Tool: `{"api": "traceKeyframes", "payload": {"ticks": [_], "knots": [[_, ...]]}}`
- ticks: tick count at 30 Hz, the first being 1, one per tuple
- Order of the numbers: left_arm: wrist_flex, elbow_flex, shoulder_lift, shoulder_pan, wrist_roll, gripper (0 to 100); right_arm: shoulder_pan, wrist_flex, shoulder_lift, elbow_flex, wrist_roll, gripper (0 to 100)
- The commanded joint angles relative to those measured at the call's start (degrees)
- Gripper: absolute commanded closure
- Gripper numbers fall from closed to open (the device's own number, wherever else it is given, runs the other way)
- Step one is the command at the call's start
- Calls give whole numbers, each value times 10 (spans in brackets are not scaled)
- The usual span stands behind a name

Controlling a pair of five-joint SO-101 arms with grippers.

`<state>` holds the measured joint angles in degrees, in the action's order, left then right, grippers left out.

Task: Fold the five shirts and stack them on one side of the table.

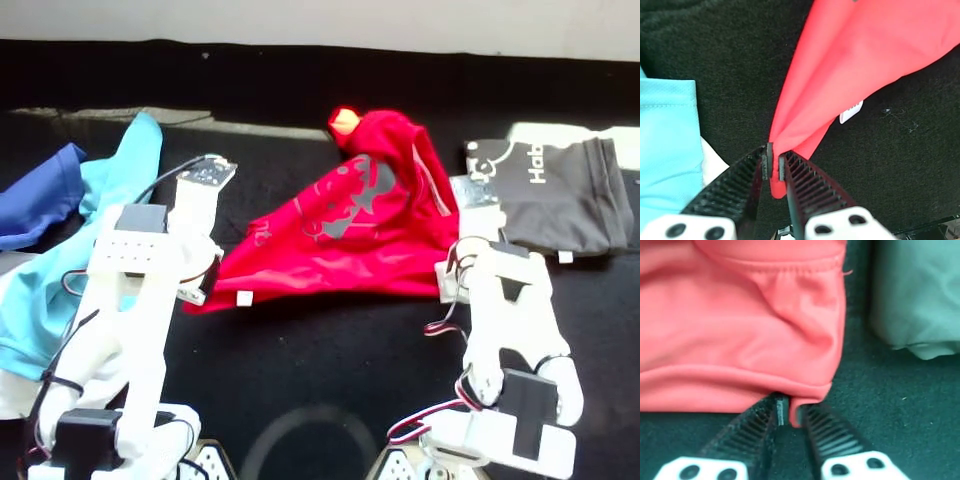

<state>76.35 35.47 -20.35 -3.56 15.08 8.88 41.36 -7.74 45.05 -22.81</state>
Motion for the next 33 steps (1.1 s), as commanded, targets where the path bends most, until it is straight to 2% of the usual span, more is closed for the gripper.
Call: {"api": "traceKeyframes", "payload": {"ticks": [1,7,11,15,23,33], "knots": [[4,-1,-5,4,4,991,12,-7,-64,-20,-2,993],[18,-66,-9,4,3,991,61,21,-215,-24,-2,993],[69,-196,-9,4,1,991,64,20,-324,-31,0,993],[113,-331,-9,4,1,991,51,15,-378,-90,41,993],[152,-546,-9,4,1,991,25,33,-277,-350,77,993],[191,-742,-9,3,1,991,25,205,-153,-727,88,993]]}}
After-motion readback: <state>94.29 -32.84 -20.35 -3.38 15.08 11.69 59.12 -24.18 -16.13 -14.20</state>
